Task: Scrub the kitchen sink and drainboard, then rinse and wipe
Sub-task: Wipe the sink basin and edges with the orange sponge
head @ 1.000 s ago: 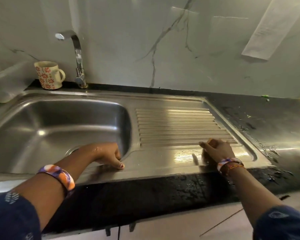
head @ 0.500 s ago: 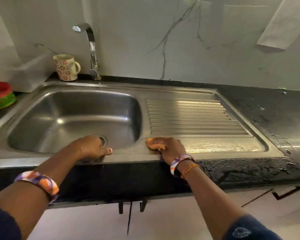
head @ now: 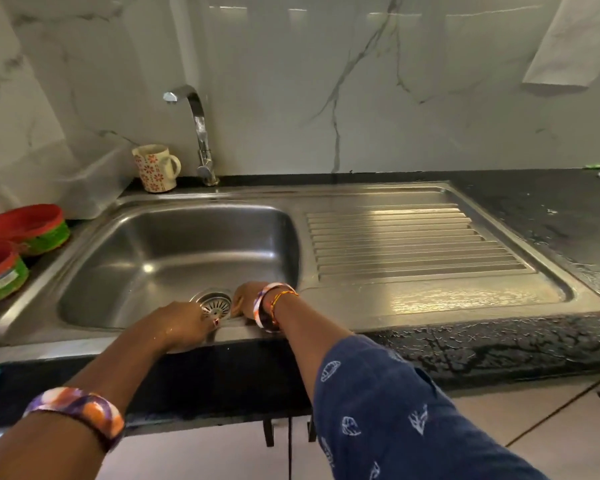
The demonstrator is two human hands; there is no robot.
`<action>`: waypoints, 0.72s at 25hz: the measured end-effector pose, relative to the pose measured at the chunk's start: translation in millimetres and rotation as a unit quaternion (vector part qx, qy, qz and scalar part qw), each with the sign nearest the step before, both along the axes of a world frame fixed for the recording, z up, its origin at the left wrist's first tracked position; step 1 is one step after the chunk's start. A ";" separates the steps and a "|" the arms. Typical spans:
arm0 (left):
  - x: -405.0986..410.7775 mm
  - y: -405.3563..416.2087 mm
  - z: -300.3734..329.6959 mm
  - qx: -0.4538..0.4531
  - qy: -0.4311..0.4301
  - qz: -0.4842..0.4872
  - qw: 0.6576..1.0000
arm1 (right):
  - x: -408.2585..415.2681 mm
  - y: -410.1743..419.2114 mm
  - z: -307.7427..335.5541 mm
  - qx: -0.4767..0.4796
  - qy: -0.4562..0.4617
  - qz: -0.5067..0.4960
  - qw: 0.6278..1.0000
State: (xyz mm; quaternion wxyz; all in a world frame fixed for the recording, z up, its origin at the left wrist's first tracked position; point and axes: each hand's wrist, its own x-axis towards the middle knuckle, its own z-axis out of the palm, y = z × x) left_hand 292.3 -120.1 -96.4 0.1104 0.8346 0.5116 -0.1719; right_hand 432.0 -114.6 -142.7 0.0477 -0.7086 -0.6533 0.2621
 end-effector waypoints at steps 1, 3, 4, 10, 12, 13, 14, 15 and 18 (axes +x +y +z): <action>1.3 0.3 -0.2 0.001 0.002 -0.001 1.000 | -3.7 6.0 -4.3 -0.001 0.027 0.012 1.000; 4.4 1.1 2.2 -0.002 0.019 -0.007 1.000 | -10.1 6.1 -5.2 0.053 0.091 0.004 0.994; 8.1 2.5 2.8 0.003 0.029 -0.008 1.000 | -7.7 -2.0 1.1 0.089 0.154 -0.034 0.983; 42.7 14.7 -7.4 -0.001 0.005 -0.044 0.999 | 124.8 -92.7 62.0 0.283 0.175 -0.260 0.906; 54.3 14.8 -7.8 0.006 0.007 -0.078 0.997 | 186.8 -134.6 68.3 0.292 0.056 -0.348 0.889; 57.8 15.0 -6.5 0.016 0.018 -0.092 0.995 | 215.3 -154.4 67.1 0.274 0.006 -0.403 0.873; 60.1 14.1 -4.7 0.023 0.031 -0.101 0.994 | 242.6 -176.6 65.4 0.240 -0.037 -0.460 0.854; 61.0 13.9 -3.8 0.023 0.039 -0.105 0.993 | 262.4 -196.1 63.4 0.190 -0.060 -0.500 0.843; 62.0 10.5 1.4 0.012 0.028 -0.109 0.994 | 272.9 -231.3 50.6 0.047 -0.077 -0.532 0.842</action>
